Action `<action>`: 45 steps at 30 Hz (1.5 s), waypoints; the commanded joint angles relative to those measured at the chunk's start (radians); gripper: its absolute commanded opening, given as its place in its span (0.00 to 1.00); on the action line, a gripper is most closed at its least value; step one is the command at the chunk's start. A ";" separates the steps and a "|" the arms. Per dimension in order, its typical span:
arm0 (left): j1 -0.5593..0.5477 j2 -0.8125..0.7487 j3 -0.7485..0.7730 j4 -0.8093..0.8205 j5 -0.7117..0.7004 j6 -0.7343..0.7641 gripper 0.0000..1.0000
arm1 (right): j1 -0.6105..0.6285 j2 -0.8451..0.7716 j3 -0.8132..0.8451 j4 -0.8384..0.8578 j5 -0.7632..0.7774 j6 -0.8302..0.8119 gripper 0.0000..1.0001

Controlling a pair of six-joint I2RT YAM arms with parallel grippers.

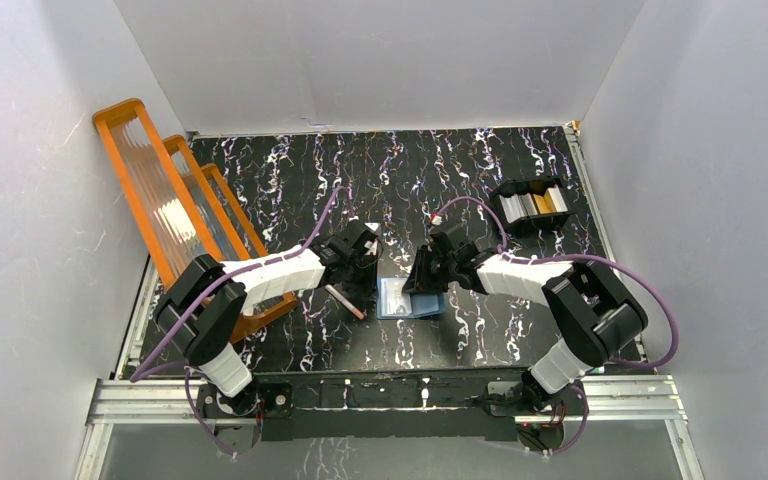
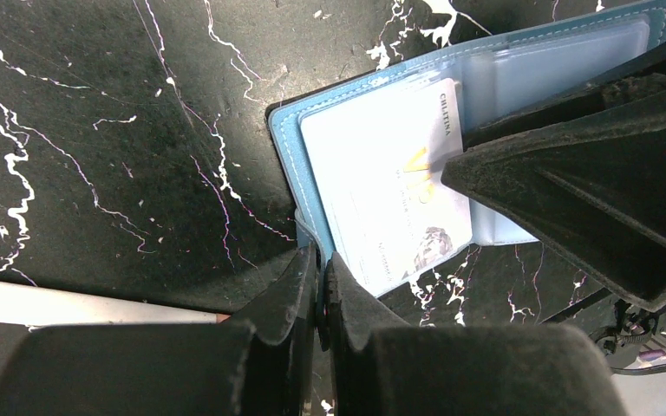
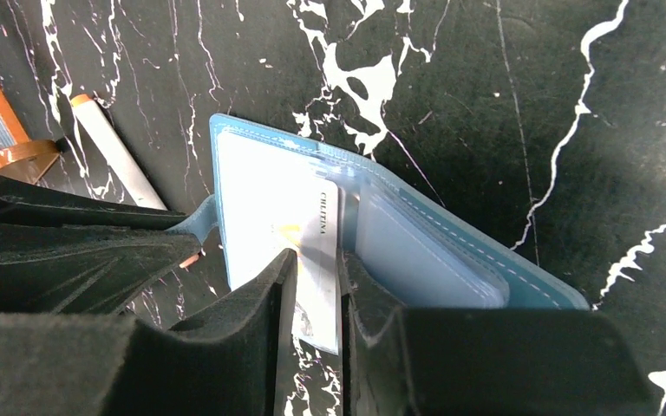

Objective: Put the credit cards into the card holder
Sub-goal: Insert the credit card into the card holder, then pick up the credit card from the storage box.

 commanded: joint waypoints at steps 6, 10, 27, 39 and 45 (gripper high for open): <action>0.005 -0.039 0.005 0.024 0.019 -0.007 0.06 | 0.008 -0.024 0.022 0.031 0.001 0.044 0.35; 0.005 -0.052 0.003 0.023 0.011 -0.010 0.13 | 0.007 -0.038 0.032 -0.002 0.013 0.047 0.41; 0.016 -0.217 0.118 -0.076 -0.015 0.085 0.45 | -0.239 -0.102 0.456 -0.399 0.485 -0.531 0.60; 0.015 -0.342 0.149 -0.172 -0.046 0.225 0.51 | -0.518 0.021 0.580 -0.237 0.808 -0.883 0.61; 0.016 -0.363 0.124 -0.172 -0.028 0.246 0.52 | -0.564 0.143 0.590 -0.173 0.837 -0.976 0.59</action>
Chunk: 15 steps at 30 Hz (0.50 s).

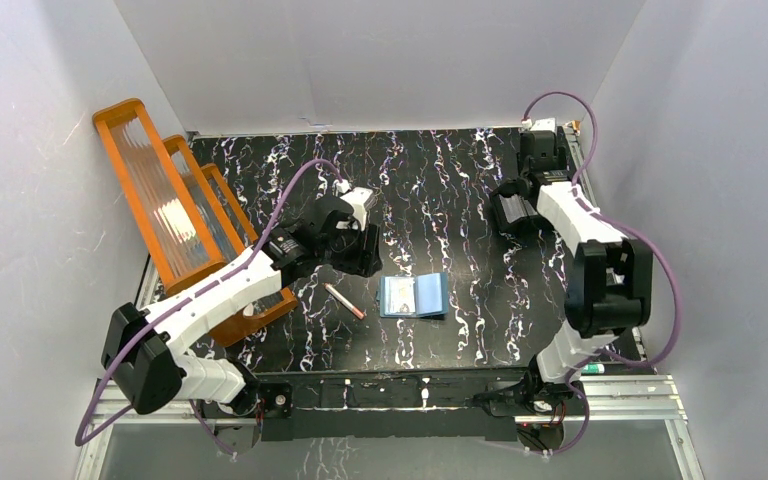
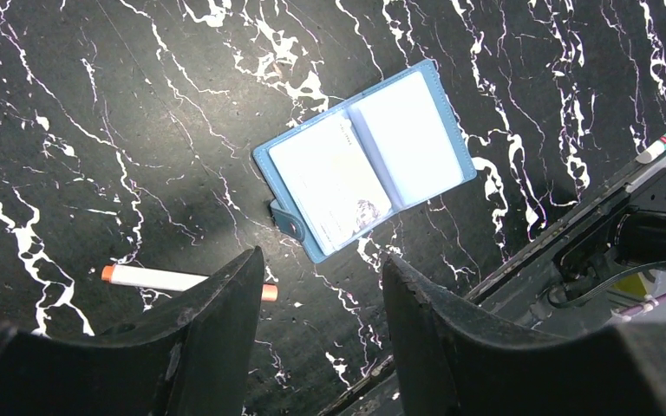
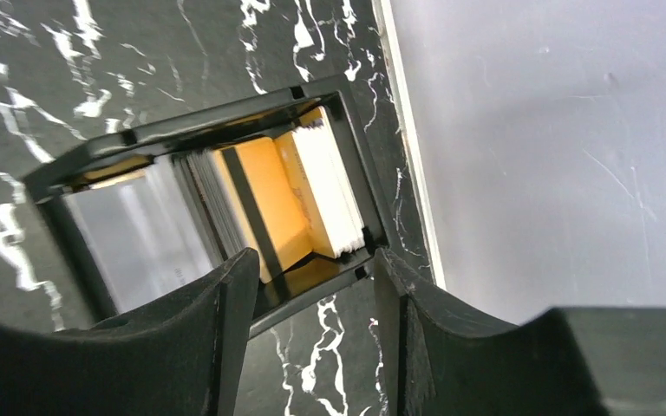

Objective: Put the credit cards into the card holder
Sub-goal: Pick up the credit card from the storage box.

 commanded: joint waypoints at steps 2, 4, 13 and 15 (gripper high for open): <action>0.004 -0.054 -0.002 -0.028 0.000 0.043 0.52 | -0.032 0.109 0.050 0.104 0.066 -0.140 0.59; 0.004 -0.061 -0.014 -0.025 -0.005 0.047 0.52 | -0.043 0.164 0.061 0.108 0.071 -0.159 0.59; 0.005 -0.069 -0.017 -0.022 -0.013 0.064 0.52 | -0.066 0.303 0.121 0.147 0.129 -0.242 0.57; 0.005 -0.071 -0.017 -0.022 -0.015 0.067 0.52 | -0.069 0.323 0.127 0.151 0.137 -0.252 0.57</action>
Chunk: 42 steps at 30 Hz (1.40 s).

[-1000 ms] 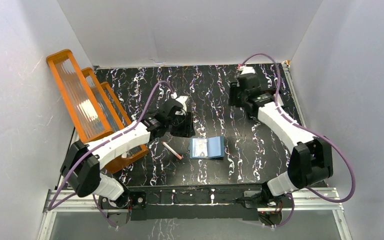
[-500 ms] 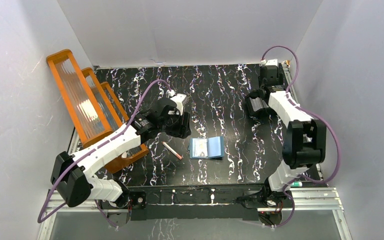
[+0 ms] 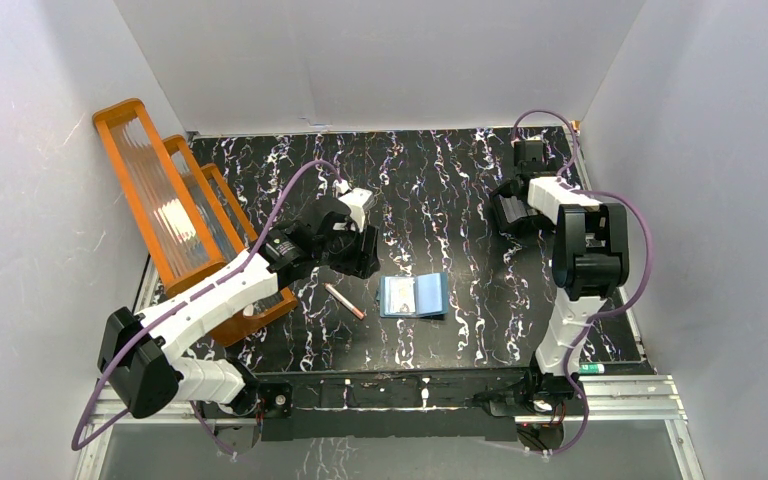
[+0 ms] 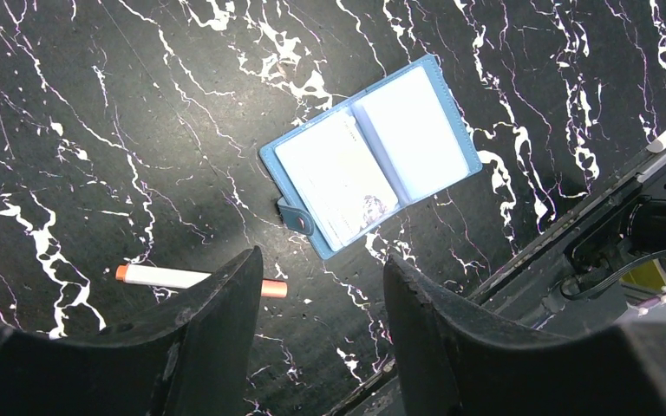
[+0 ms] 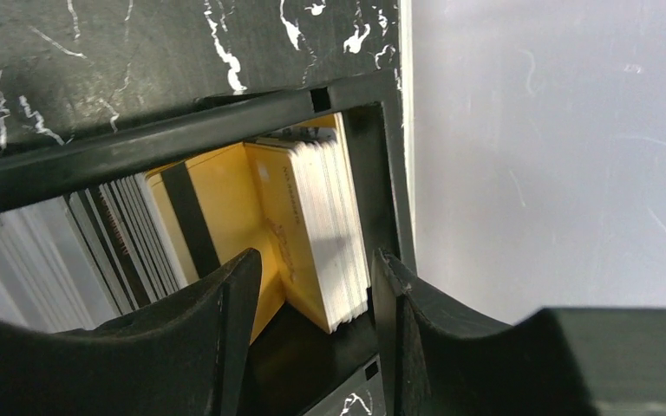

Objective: Put the credit cards into the card holder
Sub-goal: Pick up the credit card from the storage box.

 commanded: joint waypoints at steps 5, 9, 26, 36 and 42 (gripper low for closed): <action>0.004 -0.046 -0.004 -0.015 -0.017 0.029 0.53 | -0.014 0.044 0.066 0.096 0.080 -0.080 0.56; 0.005 -0.047 -0.003 -0.015 -0.016 0.032 0.53 | -0.022 0.058 0.069 0.098 0.081 -0.086 0.53; 0.011 -0.052 -0.009 -0.012 -0.016 0.029 0.53 | -0.028 0.037 0.078 0.113 0.070 -0.112 0.25; 0.014 -0.055 -0.011 -0.009 -0.007 0.027 0.53 | -0.029 -0.007 0.096 0.107 0.053 -0.116 0.17; 0.016 -0.059 -0.015 -0.007 -0.008 0.026 0.53 | -0.029 -0.025 0.106 0.068 0.002 -0.089 0.04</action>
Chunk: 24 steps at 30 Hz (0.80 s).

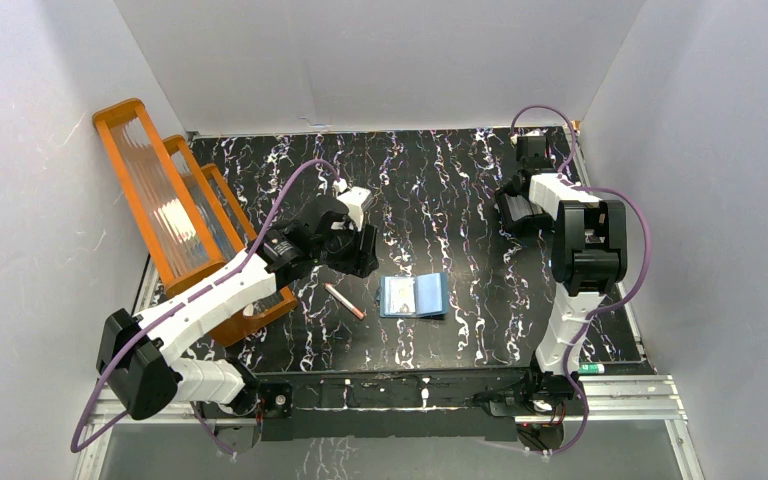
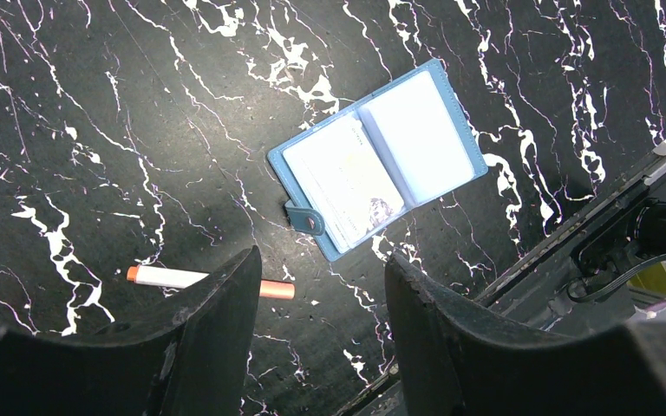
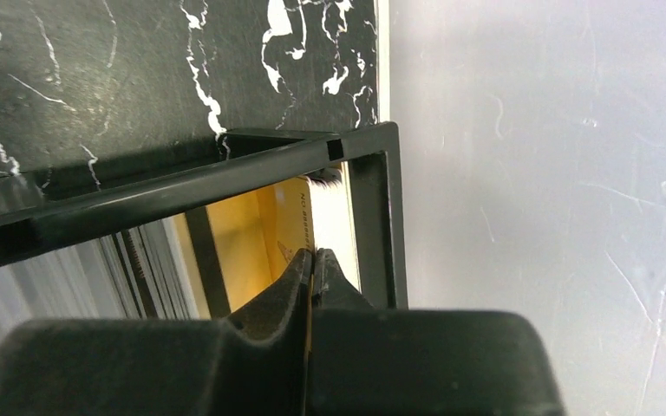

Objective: Put the credit cards into the card holder
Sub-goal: Pick up the credit card from the storage box.

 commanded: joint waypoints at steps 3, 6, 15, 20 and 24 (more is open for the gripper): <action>0.009 -0.054 -0.016 -0.007 -0.001 0.007 0.53 | -0.010 -0.084 0.060 -0.015 -0.040 0.041 0.00; 0.010 -0.055 -0.019 -0.005 0.000 0.006 0.53 | -0.010 -0.102 0.073 -0.081 -0.093 0.086 0.00; 0.010 -0.051 -0.029 0.011 0.016 -0.027 0.53 | -0.009 -0.217 0.102 -0.278 -0.287 0.260 0.00; 0.009 -0.029 -0.039 0.065 0.116 -0.122 0.53 | -0.004 -0.311 0.122 -0.357 -0.347 0.345 0.00; 0.010 -0.026 -0.049 0.137 0.175 -0.210 0.53 | 0.013 -0.398 0.108 -0.383 -0.465 0.415 0.00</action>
